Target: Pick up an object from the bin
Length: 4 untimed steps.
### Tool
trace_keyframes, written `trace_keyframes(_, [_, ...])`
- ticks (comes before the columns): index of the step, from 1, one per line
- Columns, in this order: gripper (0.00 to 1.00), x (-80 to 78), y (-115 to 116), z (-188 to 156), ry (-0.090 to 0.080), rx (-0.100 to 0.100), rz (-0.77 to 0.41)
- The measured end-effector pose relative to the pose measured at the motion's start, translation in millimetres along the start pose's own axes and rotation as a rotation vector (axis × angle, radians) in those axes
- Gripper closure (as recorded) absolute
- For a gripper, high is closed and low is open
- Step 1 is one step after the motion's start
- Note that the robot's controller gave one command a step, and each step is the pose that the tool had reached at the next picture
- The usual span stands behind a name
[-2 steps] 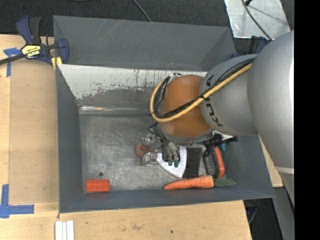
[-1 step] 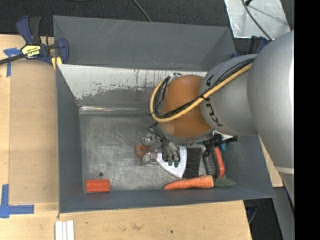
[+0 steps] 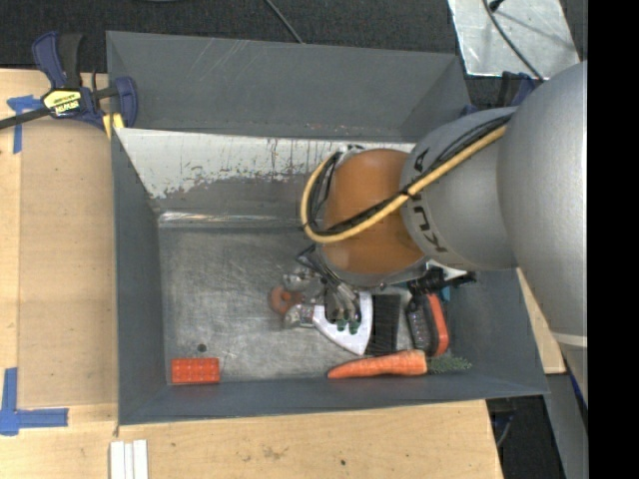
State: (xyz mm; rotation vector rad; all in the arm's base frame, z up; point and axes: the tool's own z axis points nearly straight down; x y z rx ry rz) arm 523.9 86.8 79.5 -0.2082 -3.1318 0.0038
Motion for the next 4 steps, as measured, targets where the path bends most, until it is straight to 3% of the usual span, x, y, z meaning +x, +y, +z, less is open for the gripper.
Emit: trace_keyframes(4, [1.0, 1.1, 0, -69, 0.0, -0.002, 0.001])
